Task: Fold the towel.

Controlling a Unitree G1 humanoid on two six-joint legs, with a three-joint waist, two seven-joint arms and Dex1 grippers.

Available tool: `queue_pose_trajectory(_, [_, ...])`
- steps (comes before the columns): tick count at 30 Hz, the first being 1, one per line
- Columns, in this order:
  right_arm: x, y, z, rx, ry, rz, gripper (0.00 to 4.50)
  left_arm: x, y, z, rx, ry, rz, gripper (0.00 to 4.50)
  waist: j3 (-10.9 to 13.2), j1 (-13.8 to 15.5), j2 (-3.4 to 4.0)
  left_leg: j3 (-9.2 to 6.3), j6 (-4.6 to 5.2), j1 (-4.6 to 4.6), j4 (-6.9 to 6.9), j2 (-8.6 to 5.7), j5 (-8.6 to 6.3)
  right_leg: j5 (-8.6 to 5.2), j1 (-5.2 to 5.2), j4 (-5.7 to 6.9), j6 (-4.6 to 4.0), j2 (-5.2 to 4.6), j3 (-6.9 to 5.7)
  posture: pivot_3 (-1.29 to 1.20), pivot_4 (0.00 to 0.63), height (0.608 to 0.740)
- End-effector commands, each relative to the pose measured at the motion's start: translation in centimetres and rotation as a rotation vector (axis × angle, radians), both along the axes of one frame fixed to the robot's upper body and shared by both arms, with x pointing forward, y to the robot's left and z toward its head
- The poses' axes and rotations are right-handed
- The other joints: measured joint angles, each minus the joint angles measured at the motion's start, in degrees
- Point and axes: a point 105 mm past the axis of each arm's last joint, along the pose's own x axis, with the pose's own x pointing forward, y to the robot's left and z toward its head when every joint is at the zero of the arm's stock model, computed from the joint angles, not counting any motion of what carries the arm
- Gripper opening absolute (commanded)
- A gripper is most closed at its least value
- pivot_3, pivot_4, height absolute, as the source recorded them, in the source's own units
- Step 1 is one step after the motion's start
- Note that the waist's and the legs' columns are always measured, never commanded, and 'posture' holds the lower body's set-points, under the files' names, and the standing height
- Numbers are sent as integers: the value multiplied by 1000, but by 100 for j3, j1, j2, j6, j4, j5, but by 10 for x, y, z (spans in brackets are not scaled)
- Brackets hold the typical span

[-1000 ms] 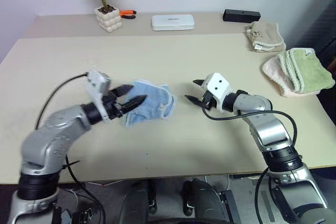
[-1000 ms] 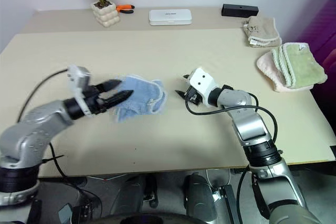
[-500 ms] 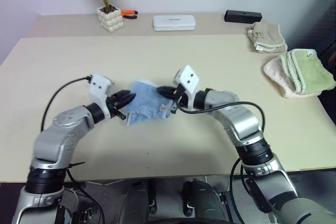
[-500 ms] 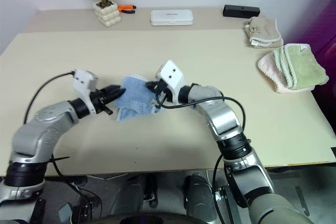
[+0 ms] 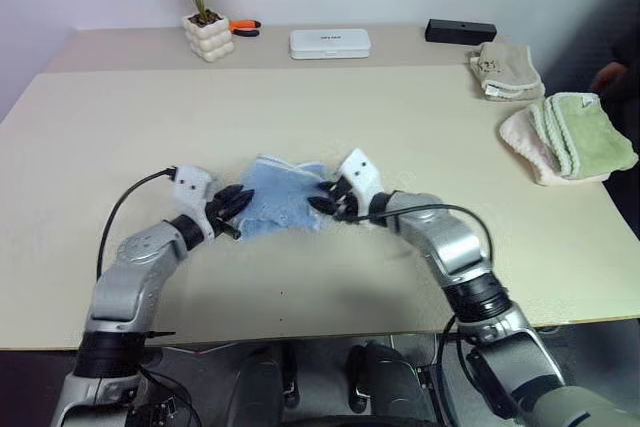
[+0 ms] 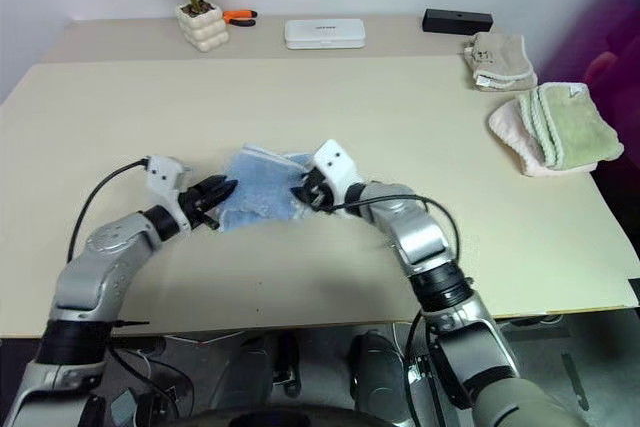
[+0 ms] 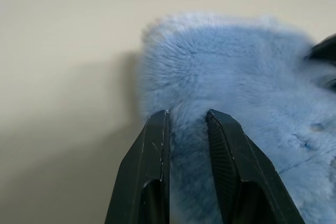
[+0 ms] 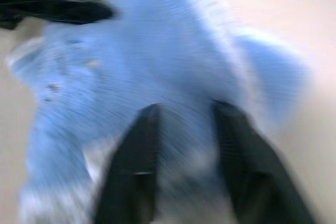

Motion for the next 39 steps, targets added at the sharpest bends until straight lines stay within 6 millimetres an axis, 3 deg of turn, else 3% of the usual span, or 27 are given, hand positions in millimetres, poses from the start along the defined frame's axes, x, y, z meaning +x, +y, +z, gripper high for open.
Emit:
queue_pose_trajectory(1, [-2, -11, 18, 99, 60, -51, 3709, -18, 13, 33, 44, -124, -12, 1050, 0, -17, 1, 0, 0, 0, -1, 1, 0, 0, -1, 0, 0, 1, 0, 0, 150, 740])
queue_pose_trajectory(2, [-3, -13, 18, 112, 88, -62, 4223, -23, 15, 35, 60, -133, -18, 1050, 1, -23, 1, 1, 0, 0, -1, 1, 0, 0, -2, 0, 0, 1, 0, 0, 150, 740])
queue_pose_trajectory(3, [-3, -14, 17, 125, 120, -69, 4456, -28, 16, 37, 76, -139, -29, 1050, 1, -14, 2, 1, 0, 0, -2, 2, -1, 0, -2, -1, -1, 1, 0, 0, 150, 740])
queue_pose_trajectory(8, [0, -5, 2, 220, 320, -95, 4456, -53, 17, 37, 139, -127, -111, 1050, 2, -11, 4, 3, 2, -2, -4, 1, -4, 1, -6, -1, -3, -1, 0, 0, 150, 740])
queue_pose_trajectory(16, [3, 30, -13, 288, 489, -51, 4456, -67, 14, 33, 145, -105, -112, 1050, 2, -25, 4, 4, 6, -4, -6, 1, -6, 3, -7, -4, -6, 1, 0, 0, 150, 740])
queue_pose_trajectory(19, [5, 41, -7, 348, 521, -33, 3602, -69, 12, 31, 143, -102, -108, 1050, 2, -40, 4, 4, 5, -3, -7, 2, -6, 3, -7, -3, -6, 3, 0, 0, 150, 740])
queue_pose_trajectory(26, [4, 41, 13, 433, 516, -7, 32, -71, 10, 29, 141, -91, -99, 1050, 3, -15, 6, 5, 5, -6, -8, 2, -6, 3, -9, -5, -6, 3, 0, 0, 150, 740])
queue_pose_trajectory(29, [18, 19, 38, 541, 421, -92, 32, -67, 8, 27, 140, -89, -105, 1050, 4, 3, 7, 5, 5, -9, -8, 2, -7, 3, -10, -8, -6, 2, 0, 0, 150, 740])
queue_pose_trajectory(32, [25, 8, 47, 579, 380, -147, 32, -65, 7, 27, 139, -90, -106, 1050, 4, -2, 7, 5, 5, -10, -9, 1, -7, 3, -11, -9, -6, 2, 0, 0, 150, 740])
queue_pose_trajectory(34, [55, -50, 67, 699, 271, -389, 32, -59, 0, 29, 123, -102, -124, 1050, 8, 2, 14, 5, 4, -9, -12, 1, -7, 3, -12, -9, -5, 2, 0, 0, 150, 740])
queue_pose_trajectory(35, [69, -94, 79, 788, 207, -561, 32, -55, -5, 29, 115, -107, -140, 1050, 9, 36, 14, 6, 3, -12, -12, 1, -6, 3, -14, -9, -6, 3, 0, 0, 150, 740])
queue_pose_trajectory(36, [76, -123, 86, 852, 170, -673, 32, -52, -9, 29, 110, -110, -151, 1050, 12, 56, 17, 6, 4, -13, -10, -2, -6, 3, -12, -9, -5, 2, -1, 0, 150, 740])
queue_pose_trajectory(39, [82, -172, 80, 934, 162, -873, 32, -45, -19, 29, 94, -118, -178, 1050, 11, 53, 17, 7, 16, -16, -11, -22, -11, 2, -10, -15, -3, -16, -1, 0, 150, 740])
